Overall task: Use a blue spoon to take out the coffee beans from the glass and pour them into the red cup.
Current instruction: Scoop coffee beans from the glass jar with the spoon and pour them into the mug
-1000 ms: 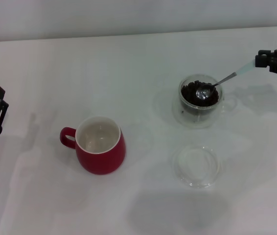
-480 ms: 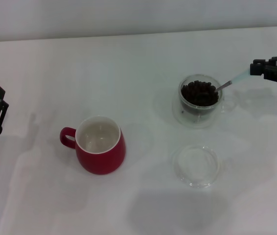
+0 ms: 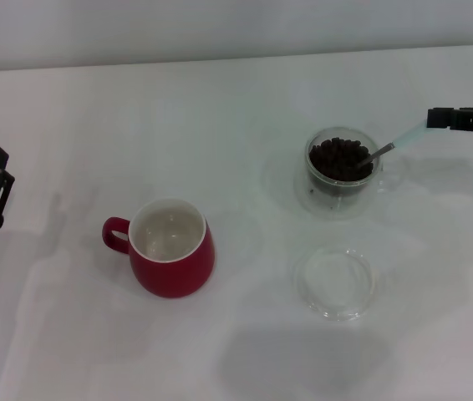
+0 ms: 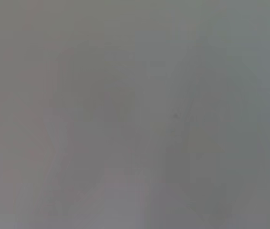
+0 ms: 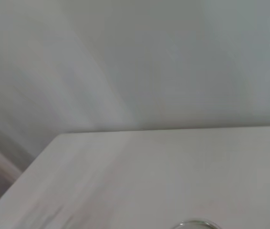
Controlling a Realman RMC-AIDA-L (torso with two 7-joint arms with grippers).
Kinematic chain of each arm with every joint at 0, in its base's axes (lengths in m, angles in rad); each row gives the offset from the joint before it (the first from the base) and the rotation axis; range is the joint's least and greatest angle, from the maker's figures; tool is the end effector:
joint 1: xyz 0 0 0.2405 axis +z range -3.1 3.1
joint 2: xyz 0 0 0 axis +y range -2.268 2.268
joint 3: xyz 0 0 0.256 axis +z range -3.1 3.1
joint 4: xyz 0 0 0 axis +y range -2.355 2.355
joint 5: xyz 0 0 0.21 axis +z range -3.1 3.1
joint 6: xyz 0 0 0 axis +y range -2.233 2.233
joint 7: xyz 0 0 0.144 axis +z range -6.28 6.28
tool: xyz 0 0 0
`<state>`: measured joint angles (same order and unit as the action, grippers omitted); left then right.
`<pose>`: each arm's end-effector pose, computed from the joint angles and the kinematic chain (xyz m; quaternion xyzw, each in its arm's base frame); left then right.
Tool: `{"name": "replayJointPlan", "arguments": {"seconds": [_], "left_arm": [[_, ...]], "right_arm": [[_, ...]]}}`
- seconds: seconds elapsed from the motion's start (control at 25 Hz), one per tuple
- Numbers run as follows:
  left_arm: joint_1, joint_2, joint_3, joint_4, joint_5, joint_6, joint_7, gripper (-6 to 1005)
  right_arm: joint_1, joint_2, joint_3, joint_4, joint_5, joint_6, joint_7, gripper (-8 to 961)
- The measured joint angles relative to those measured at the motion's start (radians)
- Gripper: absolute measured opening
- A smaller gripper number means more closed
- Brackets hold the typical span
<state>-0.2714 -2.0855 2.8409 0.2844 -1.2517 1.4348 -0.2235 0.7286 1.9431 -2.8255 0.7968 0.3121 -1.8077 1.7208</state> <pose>-0.3161 0.2553 -0.0421 -0.6766 -0.2670 -0.4048 0.5541 0.3214 0.3279 0.1095 -0.8282 0.4711 0.2309 0.1972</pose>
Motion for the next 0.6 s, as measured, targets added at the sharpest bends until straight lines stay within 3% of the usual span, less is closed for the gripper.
{"name": "replayJointPlan", "arguments": {"seconds": [0.6], "left_arm": [[-0.006,0.004,0.0,-0.014,0.0,0.003,0.005,709]], "right_arm": [[0.003,0.014,0.001,-0.002,-0.029,0.121,0.247,180]]}}
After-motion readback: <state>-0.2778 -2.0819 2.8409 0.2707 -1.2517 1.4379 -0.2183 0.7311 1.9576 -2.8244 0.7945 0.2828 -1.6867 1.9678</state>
